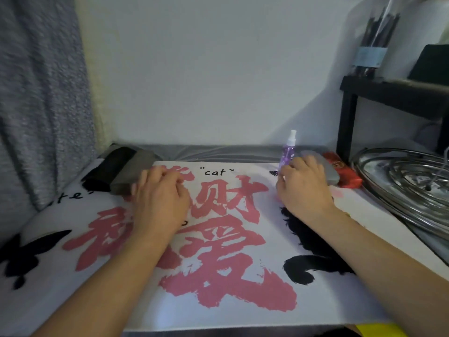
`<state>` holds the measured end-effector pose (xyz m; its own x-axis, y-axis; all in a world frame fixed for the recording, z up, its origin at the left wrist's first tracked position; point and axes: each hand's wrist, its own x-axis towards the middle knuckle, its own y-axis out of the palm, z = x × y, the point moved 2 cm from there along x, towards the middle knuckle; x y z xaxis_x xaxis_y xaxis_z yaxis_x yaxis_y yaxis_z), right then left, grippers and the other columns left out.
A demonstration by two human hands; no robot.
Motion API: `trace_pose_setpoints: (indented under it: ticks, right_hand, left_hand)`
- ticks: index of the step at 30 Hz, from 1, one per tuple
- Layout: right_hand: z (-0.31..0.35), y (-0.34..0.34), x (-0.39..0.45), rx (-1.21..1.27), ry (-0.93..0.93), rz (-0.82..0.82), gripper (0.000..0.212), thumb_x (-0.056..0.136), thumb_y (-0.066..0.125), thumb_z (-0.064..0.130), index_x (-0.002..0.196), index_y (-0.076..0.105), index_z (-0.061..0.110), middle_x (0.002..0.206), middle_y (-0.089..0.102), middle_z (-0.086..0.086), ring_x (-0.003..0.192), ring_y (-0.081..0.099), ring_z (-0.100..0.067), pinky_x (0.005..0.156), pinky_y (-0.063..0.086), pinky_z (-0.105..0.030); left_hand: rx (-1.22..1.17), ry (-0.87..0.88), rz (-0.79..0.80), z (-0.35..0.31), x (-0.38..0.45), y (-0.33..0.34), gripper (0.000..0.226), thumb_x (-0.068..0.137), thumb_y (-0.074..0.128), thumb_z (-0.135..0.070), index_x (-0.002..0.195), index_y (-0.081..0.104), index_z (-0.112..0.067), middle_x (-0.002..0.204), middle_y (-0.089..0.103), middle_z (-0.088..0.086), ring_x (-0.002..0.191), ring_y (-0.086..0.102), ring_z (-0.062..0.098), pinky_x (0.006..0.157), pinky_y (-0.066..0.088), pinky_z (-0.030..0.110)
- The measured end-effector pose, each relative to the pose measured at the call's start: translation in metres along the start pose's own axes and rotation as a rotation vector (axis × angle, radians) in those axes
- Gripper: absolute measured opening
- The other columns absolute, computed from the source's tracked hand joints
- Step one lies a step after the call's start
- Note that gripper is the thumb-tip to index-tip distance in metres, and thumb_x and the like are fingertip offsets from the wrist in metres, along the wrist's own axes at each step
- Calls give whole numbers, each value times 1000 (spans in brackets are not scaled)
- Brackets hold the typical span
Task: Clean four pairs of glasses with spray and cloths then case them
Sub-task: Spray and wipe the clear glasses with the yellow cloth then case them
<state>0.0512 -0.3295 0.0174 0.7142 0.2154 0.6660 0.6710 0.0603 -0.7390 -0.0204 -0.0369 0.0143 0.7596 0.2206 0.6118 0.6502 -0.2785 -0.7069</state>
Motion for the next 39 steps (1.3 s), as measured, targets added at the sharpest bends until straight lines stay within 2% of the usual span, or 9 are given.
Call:
trace_pose_setpoints:
  ticks: [3,6,13,19,25,30,33,36,39]
  right_hand:
    - [53,6,0,175,-228,137,24,91,53,21,92,76,13,93,69,-5,92,53,-27,88,46,-43]
    - [96,10,2,301,-266,146,22,91,57,22,95,77,15,107,67,-3,106,50,-27,94,46,-42]
    - [111,14,-5,444,-236,131,20,93,56,18,90,75,14,98,67,-1,101,52,-26,93,45,-37]
    - [108,1,-1,595,-26,158,25,103,50,22,118,66,11,115,63,-4,111,51,-25,91,35,-27]
    - [130,7,12,646,-154,330,57,98,58,44,147,45,19,147,47,-3,137,39,-24,113,34,-36]
    - [174,25,39,643,-188,525,76,92,61,57,154,34,21,142,50,-7,132,42,-29,108,39,-42]
    - [166,19,48,809,-183,560,65,93,68,43,149,44,21,128,56,-2,121,51,-22,99,42,-29]
    - [139,8,42,996,-177,747,62,93,72,33,148,45,27,124,56,15,110,56,-2,85,40,-5]
    - [118,12,27,1016,-211,825,62,88,78,29,142,50,36,131,55,22,115,53,9,93,41,-4]
  left_hand:
    - [38,-338,-93,45,15,-8,34,87,61,-19,121,65,-21,133,51,11,124,40,35,103,35,51]
    - [51,-515,61,68,18,-3,50,92,61,-28,140,51,-25,149,39,13,135,32,37,111,29,53]
    - [72,-429,52,59,19,0,42,91,67,-30,130,55,-18,133,47,16,119,46,35,98,43,45]
    - [-519,152,252,-4,-5,-3,20,99,58,-14,113,66,-26,106,59,-15,95,61,2,85,53,23]
    - [-564,-390,-208,33,9,-14,38,88,47,8,97,60,-27,105,62,-3,93,59,11,83,50,27]
    - [-747,-745,-265,55,12,-11,40,88,41,8,92,59,-28,108,62,2,97,62,19,84,50,32]
    - [-772,-679,-118,64,23,-10,28,89,54,-8,103,59,-32,118,61,3,104,62,22,88,52,37]
    - [-830,-409,358,71,33,-18,31,91,66,-32,119,61,-46,131,55,-7,117,58,15,98,51,39]
    - [-638,-144,717,70,20,-22,46,92,71,-35,127,54,-59,132,53,-22,120,55,1,98,52,31]
